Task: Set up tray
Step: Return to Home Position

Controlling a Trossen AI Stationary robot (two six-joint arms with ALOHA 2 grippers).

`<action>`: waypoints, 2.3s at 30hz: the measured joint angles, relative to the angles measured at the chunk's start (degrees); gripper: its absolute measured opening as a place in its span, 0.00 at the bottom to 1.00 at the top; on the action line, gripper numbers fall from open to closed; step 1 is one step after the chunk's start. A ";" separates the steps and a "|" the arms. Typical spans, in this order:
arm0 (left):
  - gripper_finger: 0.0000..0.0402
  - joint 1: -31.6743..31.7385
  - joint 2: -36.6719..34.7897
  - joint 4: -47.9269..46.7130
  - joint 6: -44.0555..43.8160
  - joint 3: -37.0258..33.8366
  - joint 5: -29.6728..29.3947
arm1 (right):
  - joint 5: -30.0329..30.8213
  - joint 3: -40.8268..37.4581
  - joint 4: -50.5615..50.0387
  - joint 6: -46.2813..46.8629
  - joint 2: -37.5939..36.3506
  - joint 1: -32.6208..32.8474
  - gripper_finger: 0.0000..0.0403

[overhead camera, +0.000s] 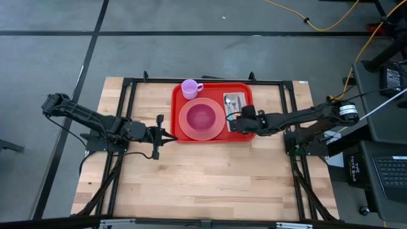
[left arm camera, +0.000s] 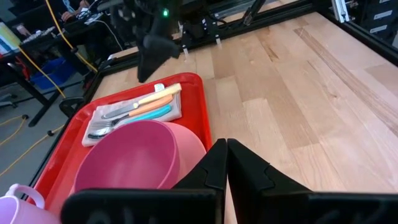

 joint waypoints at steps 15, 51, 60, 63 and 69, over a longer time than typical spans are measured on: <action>0.01 -0.02 0.00 0.75 0.00 0.00 0.01 | -4.11 0.00 9.40 -36.12 -14.51 2.39 0.03; 0.00 25.27 -35.92 19.59 0.90 -26.53 24.57 | -5.56 -10.56 47.94 -61.72 -14.66 14.97 0.03; 0.00 27.93 -42.81 17.06 0.84 -28.68 24.50 | -8.03 -10.56 46.30 -65.27 -22.07 14.97 0.03; 0.00 28.87 -44.60 15.69 0.64 -29.16 24.63 | -11.11 -10.55 43.82 -66.46 -26.56 14.97 0.03; 0.00 30.34 -47.78 13.43 0.90 -29.16 27.13 | -11.65 -10.54 32.16 -66.77 -35.62 14.99 0.03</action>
